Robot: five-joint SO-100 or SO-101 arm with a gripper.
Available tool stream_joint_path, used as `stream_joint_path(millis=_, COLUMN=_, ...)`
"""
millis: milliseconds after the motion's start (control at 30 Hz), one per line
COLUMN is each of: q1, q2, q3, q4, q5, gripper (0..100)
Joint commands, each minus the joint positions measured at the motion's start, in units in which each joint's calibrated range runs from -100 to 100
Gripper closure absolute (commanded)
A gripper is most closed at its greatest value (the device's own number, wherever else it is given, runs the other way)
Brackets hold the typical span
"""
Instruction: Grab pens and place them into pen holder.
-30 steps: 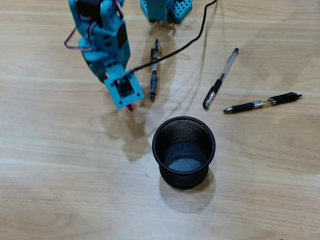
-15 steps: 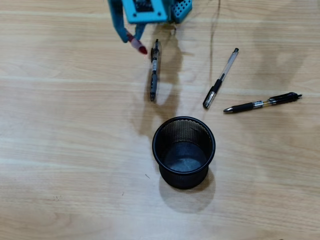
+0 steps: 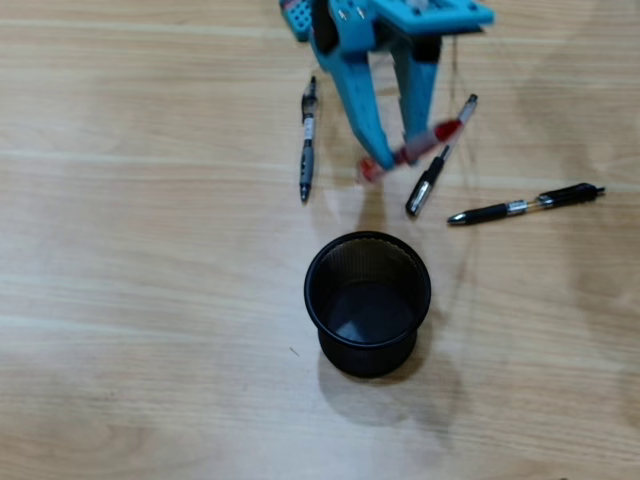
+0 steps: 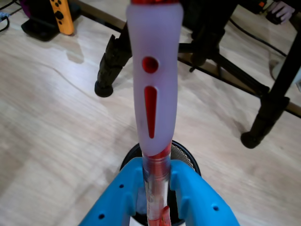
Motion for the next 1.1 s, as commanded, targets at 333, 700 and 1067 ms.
stream_joint_path(millis=333, q1=0.65, q2=17.2, q3=-0.1, q4=-20.02, q5=-2.05, gripper=98)
stream_joint_path(millis=700, q1=3.58, q2=19.24, q3=3.34, q4=-27.13, q5=-2.05, gripper=97)
stream_joint_path(millis=1067, q1=3.31, q2=17.62, q3=7.23, q4=-29.95, q5=-2.1, gripper=80)
